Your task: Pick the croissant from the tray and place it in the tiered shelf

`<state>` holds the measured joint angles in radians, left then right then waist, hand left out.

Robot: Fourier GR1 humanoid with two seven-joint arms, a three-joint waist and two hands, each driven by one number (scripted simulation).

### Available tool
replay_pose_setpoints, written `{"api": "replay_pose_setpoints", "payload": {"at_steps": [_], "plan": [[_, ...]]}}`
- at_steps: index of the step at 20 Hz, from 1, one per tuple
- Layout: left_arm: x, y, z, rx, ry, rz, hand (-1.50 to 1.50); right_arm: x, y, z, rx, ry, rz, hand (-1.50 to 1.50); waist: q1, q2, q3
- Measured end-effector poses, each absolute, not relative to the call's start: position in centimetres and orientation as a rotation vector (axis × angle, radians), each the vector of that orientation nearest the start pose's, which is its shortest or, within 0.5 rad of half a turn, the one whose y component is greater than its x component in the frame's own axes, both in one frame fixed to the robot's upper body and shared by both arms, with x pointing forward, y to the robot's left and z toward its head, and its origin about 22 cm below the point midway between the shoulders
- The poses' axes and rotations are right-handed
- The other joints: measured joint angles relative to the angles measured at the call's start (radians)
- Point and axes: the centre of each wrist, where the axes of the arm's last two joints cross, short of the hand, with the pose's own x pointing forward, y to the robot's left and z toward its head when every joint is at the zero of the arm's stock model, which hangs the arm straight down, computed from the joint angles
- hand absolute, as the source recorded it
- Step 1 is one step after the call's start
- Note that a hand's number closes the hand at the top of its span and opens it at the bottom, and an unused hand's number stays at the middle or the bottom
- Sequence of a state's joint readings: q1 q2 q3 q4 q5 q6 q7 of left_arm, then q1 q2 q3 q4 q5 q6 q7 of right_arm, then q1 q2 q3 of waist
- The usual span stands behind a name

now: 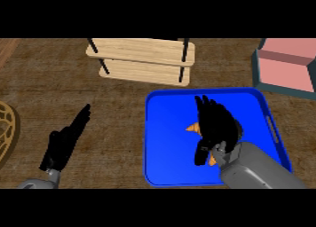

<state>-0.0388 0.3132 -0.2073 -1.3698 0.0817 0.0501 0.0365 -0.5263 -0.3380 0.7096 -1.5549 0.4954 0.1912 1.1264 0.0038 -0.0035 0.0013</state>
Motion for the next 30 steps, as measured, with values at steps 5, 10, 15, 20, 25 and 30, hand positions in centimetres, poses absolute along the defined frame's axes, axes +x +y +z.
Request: {"api": "replay_pose_setpoints", "payload": {"at_steps": [5,10,15,20,25,30], "plan": [[24.3,26.8,-2.9,0.109,-1.328,-0.284,0.00,27.1,-10.9,7.4,-0.875,-0.831,1.147,-1.50,-0.004,0.000,0.000],[24.2,27.0,-3.0,0.109,-1.337,-0.281,0.00,27.6,-11.1,6.8,-0.894,-0.808,1.154,-1.50,-0.003,0.000,0.000],[24.1,26.8,-3.1,0.109,-1.344,-0.277,0.00,27.7,-11.4,5.6,-0.910,-0.764,1.168,-1.50,-0.002,0.001,0.000],[24.2,26.9,-3.1,0.109,-1.338,-0.281,0.00,28.1,-11.8,5.0,-0.927,-0.741,1.173,-1.50,-0.002,0.000,0.001],[23.9,26.3,-3.1,0.108,-1.342,-0.285,0.00,28.3,-12.6,3.6,-0.938,-0.693,1.189,-1.50,-0.002,0.001,0.001],[24.0,26.8,-3.2,0.111,-1.337,-0.287,0.00,29.1,-12.1,2.7,-0.953,-0.681,1.181,1.50,-0.002,-0.005,-0.004]]}}
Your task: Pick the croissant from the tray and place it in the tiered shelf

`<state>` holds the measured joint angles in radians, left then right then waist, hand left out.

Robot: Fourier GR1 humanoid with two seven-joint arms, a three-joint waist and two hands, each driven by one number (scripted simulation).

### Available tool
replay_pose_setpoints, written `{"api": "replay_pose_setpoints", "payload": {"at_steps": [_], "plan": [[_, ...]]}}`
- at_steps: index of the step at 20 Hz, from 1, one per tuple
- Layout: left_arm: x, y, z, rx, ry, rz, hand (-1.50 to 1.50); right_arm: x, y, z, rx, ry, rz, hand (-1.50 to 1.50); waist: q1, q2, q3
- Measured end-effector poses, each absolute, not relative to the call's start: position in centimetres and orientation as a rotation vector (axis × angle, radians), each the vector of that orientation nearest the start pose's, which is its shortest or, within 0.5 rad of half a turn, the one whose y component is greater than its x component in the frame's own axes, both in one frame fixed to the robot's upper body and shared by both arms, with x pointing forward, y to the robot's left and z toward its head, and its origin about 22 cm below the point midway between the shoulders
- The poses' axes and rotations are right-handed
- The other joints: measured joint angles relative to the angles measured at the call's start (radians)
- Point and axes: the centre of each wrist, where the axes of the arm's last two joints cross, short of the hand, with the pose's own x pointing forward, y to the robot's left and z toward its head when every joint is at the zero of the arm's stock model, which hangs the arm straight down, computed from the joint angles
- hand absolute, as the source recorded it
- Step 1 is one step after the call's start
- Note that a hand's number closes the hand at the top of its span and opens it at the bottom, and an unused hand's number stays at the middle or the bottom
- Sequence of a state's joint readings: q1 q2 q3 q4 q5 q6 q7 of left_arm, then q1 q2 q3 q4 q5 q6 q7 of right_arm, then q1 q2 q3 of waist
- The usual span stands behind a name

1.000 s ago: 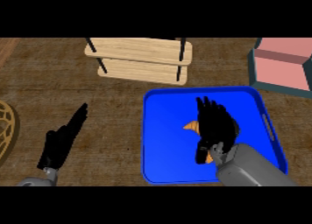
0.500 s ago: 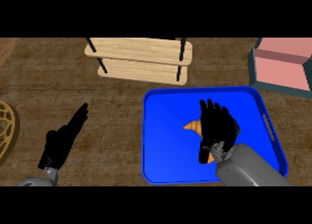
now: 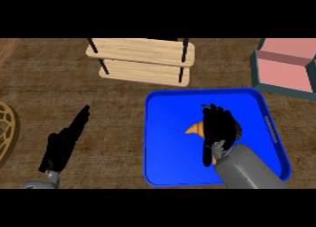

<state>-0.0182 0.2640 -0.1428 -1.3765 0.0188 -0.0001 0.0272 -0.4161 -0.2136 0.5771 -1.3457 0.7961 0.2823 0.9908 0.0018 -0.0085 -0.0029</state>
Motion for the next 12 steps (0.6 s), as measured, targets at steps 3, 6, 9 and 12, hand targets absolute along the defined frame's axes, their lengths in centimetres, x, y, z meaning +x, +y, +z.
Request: {"api": "replay_pose_setpoints", "payload": {"at_steps": [3,6,9,12], "plan": [[24.09,26.54,-3.29,0.107,-1.338,-0.284,0.00,29.44,-12.27,2.23,-0.962,-0.693,1.211,1.50,-0.001,-0.006,-0.005],[24.32,26.77,-3.12,0.111,-1.338,-0.282,0.00,29.72,-12.38,2.23,-0.966,-0.717,1.213,1.50,-0.003,-0.009,-0.008],[24.35,26.24,-3.02,0.111,-1.330,-0.283,0.00,29.88,-12.45,2.09,-0.986,-0.739,1.208,1.50,-0.003,-0.010,-0.010],[24.35,26.25,-3.19,0.105,-1.336,-0.286,0.00,30.03,-12.34,2.25,-1.023,-0.761,1.206,1.50,-0.002,-0.009,-0.008]]}}
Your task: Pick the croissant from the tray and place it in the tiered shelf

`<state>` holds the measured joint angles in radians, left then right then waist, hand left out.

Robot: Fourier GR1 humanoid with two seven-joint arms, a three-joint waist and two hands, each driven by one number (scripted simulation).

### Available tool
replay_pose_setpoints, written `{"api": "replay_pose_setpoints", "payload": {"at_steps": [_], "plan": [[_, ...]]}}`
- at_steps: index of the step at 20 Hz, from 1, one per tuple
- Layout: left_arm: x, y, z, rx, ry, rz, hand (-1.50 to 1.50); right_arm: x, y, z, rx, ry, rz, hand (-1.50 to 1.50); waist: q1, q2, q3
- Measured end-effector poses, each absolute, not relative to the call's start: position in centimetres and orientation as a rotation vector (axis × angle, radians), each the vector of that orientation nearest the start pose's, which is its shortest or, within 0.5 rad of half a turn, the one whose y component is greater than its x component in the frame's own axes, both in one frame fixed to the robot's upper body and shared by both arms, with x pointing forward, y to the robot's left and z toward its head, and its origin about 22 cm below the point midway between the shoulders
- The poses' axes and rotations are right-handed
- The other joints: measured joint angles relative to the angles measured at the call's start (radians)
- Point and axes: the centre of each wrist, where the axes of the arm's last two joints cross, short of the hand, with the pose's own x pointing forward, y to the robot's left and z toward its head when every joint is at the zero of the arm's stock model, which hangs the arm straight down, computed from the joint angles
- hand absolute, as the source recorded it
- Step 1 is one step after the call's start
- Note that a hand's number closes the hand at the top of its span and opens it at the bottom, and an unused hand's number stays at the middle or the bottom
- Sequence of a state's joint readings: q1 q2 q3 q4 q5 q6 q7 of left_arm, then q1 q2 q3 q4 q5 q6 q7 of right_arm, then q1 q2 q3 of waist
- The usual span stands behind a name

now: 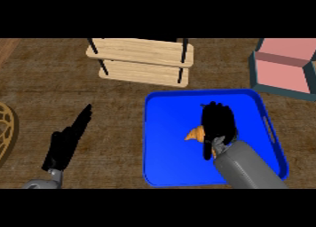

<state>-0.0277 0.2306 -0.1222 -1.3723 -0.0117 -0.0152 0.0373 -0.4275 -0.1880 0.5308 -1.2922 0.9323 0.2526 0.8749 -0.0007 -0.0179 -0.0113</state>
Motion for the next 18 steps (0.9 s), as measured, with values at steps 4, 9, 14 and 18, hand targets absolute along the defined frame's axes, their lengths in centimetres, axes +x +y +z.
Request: {"api": "replay_pose_setpoints", "payload": {"at_steps": [4,9,14,18], "plan": [[24.4,26.7,-3.3,0.106,-1.346,-0.285,0.00,29.2,-11.8,3.3,-1.062,-0.814,1.176,1.50,-0.001,0.003,0.005],[24.2,26.3,-3.0,0.110,-1.333,-0.281,0.00,27.5,-9.0,5.4,-1.068,-0.879,1.085,1.50,0.001,0.011,0.010],[23.8,26.6,-3.1,0.105,-1.335,-0.282,0.00,25.0,-6.3,8.0,-1.040,-0.977,0.923,1.50,0.004,0.009,0.012],[23.9,26.8,-3.1,0.109,-1.330,-0.279,0.00,23.6,-5.2,10.8,-1.099,-1.092,0.848,1.50,-0.002,0.007,0.011]]}}
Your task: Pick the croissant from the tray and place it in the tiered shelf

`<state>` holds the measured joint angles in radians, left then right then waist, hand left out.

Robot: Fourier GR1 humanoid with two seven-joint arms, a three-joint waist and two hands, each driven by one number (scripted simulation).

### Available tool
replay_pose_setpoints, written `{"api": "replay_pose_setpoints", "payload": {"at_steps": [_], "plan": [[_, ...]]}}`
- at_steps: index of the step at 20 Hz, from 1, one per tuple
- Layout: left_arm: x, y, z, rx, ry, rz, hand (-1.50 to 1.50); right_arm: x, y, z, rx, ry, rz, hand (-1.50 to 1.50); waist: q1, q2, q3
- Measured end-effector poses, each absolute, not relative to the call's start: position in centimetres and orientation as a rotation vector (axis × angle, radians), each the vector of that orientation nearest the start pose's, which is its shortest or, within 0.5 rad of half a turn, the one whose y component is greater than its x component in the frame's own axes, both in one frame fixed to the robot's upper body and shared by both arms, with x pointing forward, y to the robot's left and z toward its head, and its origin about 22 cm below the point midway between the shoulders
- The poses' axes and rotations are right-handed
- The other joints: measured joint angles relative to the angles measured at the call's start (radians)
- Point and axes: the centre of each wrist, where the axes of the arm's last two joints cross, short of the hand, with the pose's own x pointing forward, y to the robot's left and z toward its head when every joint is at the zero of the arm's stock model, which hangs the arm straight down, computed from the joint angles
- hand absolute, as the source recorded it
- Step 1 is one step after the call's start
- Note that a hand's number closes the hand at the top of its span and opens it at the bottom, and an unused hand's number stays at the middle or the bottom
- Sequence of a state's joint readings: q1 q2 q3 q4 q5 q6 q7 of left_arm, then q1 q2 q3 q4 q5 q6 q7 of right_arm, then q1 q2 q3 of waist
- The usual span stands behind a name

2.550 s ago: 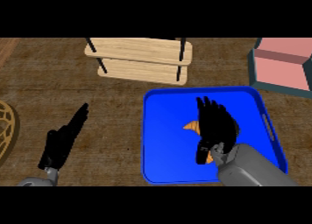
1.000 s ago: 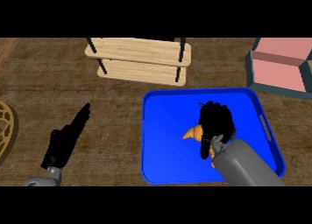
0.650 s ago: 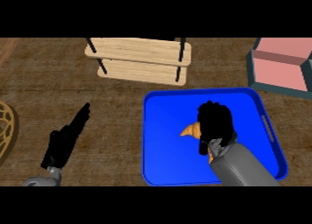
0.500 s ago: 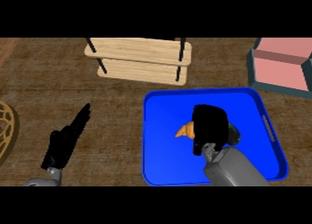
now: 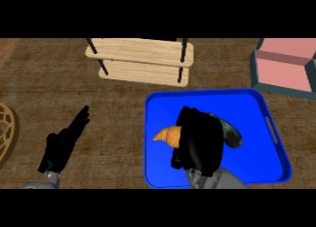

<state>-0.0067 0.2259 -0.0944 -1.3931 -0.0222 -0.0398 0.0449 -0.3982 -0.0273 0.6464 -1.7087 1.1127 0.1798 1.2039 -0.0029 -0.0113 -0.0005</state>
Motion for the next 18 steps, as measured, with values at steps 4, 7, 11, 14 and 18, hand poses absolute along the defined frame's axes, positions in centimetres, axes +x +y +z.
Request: {"api": "replay_pose_setpoints", "payload": {"at_steps": [4,7,11,14,18], "plan": [[23.8,26.7,-3.2,0.109,-1.333,-0.278,0.00,23.1,-5.0,14.6,-1.177,-1.242,0.735,1.50,-0.001,-0.002,0.000],[23.9,26.5,-3.1,0.111,-1.330,-0.285,0.00,22.9,-4.9,17.4,-1.214,-1.365,0.637,1.50,0.004,-0.002,0.000],[24.4,26.2,-3.0,0.103,-1.330,-0.291,0.00,24.1,-4.6,20.8,-1.260,-1.452,0.541,1.50,0.015,0.002,0.000],[24.5,26.0,-2.9,0.104,-1.326,-0.296,0.00,25.4,-4.5,23.3,-1.281,-1.484,0.477,1.50,0.019,0.004,0.000],[24.6,26.1,-3.1,0.099,-1.346,-0.306,0.00,28.2,-4.2,26.0,-1.321,-1.466,0.430,1.50,0.025,0.008,0.000]]}}
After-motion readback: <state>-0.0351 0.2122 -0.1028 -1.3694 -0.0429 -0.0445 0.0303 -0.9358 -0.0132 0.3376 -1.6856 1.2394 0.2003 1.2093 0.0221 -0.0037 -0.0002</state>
